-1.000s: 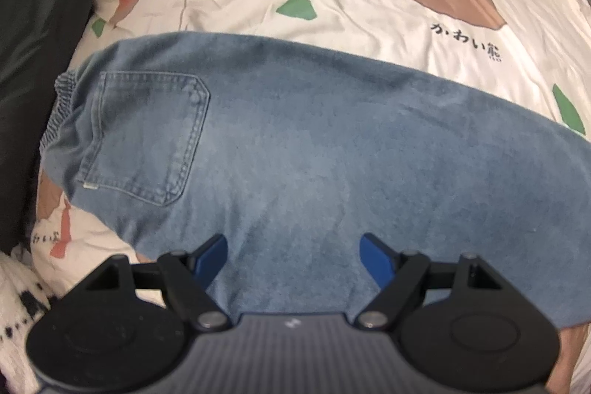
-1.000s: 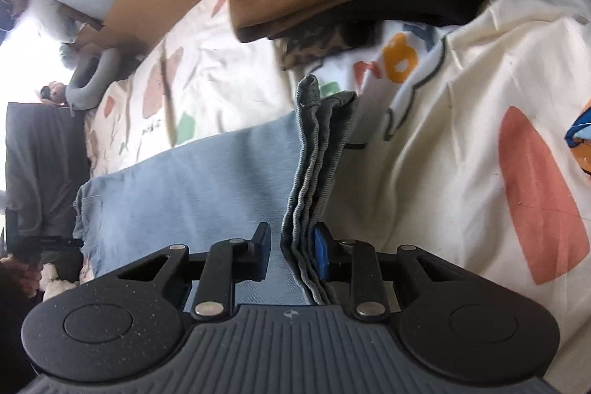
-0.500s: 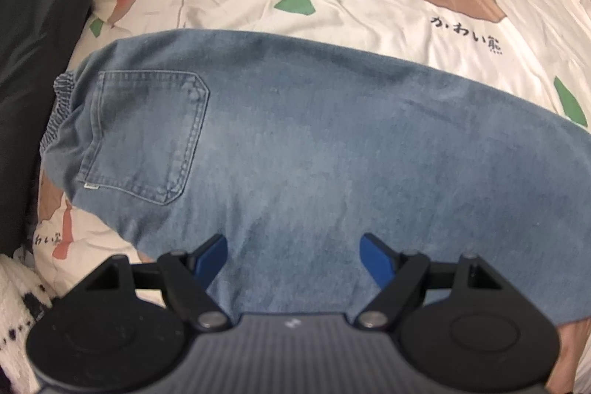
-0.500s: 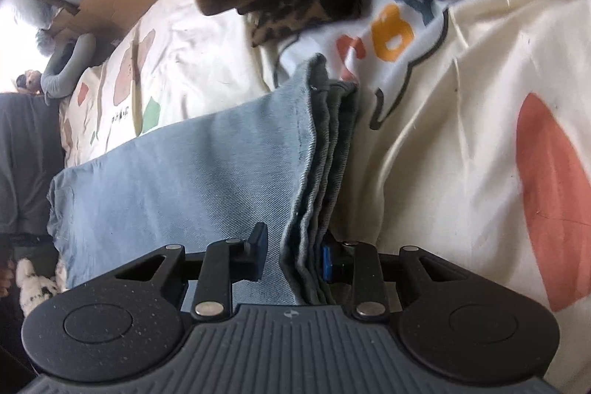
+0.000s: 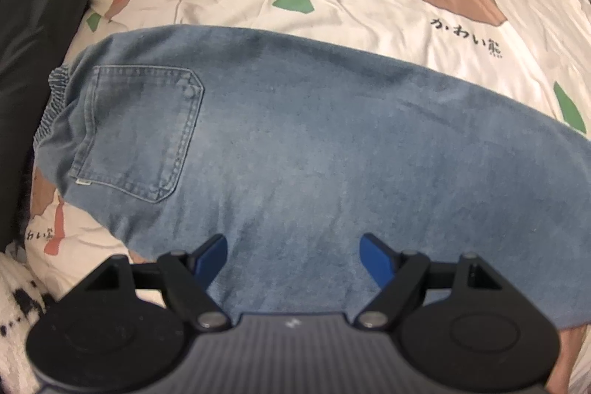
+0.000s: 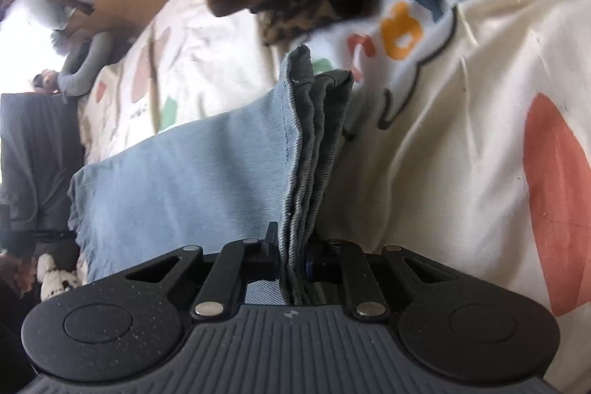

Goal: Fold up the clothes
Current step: 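Pinch the folded jeans hem edge with the right gripper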

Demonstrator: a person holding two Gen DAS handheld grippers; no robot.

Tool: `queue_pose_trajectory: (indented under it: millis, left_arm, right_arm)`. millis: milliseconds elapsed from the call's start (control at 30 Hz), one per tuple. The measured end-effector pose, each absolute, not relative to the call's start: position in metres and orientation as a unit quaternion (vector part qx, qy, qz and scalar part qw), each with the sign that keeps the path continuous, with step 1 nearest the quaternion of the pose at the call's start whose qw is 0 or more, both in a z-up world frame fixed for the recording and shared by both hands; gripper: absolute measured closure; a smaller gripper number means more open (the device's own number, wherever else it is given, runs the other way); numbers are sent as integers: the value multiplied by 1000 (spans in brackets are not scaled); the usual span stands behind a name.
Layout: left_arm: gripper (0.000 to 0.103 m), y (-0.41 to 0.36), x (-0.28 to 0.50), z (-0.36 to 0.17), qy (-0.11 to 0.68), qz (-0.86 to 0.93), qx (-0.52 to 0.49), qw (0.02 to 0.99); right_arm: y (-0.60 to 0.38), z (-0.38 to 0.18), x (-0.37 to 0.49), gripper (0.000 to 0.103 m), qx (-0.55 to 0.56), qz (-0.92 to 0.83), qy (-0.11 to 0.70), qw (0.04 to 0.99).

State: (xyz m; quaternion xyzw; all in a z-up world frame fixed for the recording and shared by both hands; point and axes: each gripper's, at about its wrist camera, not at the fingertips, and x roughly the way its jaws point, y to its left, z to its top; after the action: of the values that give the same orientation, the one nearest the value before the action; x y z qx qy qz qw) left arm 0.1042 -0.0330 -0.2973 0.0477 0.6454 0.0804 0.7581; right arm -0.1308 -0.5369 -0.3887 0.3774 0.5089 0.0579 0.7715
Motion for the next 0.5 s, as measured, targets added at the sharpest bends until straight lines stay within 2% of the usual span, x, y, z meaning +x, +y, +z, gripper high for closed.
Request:
queue_pose_trajectory:
  millis: [100, 300, 333, 367, 467, 500]
  left_arm:
    - [22, -33, 104, -296, 643, 79, 43, 760]
    - [22, -31, 103, -295, 644, 81, 42, 760]
    - [22, -30, 103, -295, 643, 81, 42, 760]
    - [22, -28, 102, -295, 643, 83, 41, 760]
    - [22, -22, 99, -299, 648, 92, 37, 755]
    - [22, -20, 98, -301, 649, 95, 34, 754]
  right_arm:
    - [-536, -395, -126, 91, 382, 54, 519, 763]
    - [-536, -408, -120, 81, 391, 45, 534, 748]
    - [-535, -409, -120, 72, 393, 46, 534, 747]
    - [-534, -409, -119, 68, 394, 46, 535, 746]
    - [-527, -406, -117, 67, 379, 48, 542, 749]
    - [-526, -405, -117, 69, 373, 44, 543, 751]
